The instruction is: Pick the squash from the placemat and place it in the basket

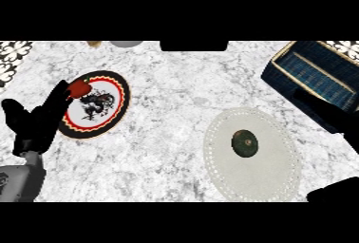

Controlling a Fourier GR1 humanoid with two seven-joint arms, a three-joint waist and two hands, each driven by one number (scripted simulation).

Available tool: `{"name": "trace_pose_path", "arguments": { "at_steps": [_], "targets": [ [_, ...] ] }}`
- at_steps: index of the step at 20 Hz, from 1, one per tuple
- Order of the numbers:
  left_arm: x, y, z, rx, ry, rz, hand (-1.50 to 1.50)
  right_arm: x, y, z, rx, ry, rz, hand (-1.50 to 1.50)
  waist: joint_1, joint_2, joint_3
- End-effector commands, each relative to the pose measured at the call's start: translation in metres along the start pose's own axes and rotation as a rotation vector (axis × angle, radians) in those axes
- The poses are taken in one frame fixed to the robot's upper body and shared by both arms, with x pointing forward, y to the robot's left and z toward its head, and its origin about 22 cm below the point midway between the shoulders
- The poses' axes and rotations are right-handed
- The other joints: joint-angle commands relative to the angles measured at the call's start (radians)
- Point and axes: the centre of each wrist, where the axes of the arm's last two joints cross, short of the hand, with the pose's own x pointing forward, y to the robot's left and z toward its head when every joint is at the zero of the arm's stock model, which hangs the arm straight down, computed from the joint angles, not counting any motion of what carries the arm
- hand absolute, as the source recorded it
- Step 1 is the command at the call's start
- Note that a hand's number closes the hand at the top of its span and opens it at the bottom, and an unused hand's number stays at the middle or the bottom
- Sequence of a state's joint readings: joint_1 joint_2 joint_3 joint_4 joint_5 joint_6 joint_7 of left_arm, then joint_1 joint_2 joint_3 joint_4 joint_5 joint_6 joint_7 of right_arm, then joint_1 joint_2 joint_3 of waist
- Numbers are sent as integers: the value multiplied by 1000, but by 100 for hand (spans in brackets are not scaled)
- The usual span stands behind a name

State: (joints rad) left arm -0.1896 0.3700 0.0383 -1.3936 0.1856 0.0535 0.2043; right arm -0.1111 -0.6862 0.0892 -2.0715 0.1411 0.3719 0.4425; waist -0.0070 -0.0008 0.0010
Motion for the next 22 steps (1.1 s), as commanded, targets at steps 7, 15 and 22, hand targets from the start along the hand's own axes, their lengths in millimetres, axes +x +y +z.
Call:
{"name": "trace_pose_path", "arguments": {
  "at_steps": [7,15,22],
  "targets": [
    [8,-1,-4,-43,1,-7,0,-24,84,-59,-92,-71,-95,-150,14,3,-1],
    [-8,16,-6,-15,12,1,0,-59,90,-88,-24,34,-56,-150,11,2,-1],
    [-7,8,-17,-14,-5,-11,0,-80,128,-78,43,59,-1,-150,5,2,-1]
  ]
}}
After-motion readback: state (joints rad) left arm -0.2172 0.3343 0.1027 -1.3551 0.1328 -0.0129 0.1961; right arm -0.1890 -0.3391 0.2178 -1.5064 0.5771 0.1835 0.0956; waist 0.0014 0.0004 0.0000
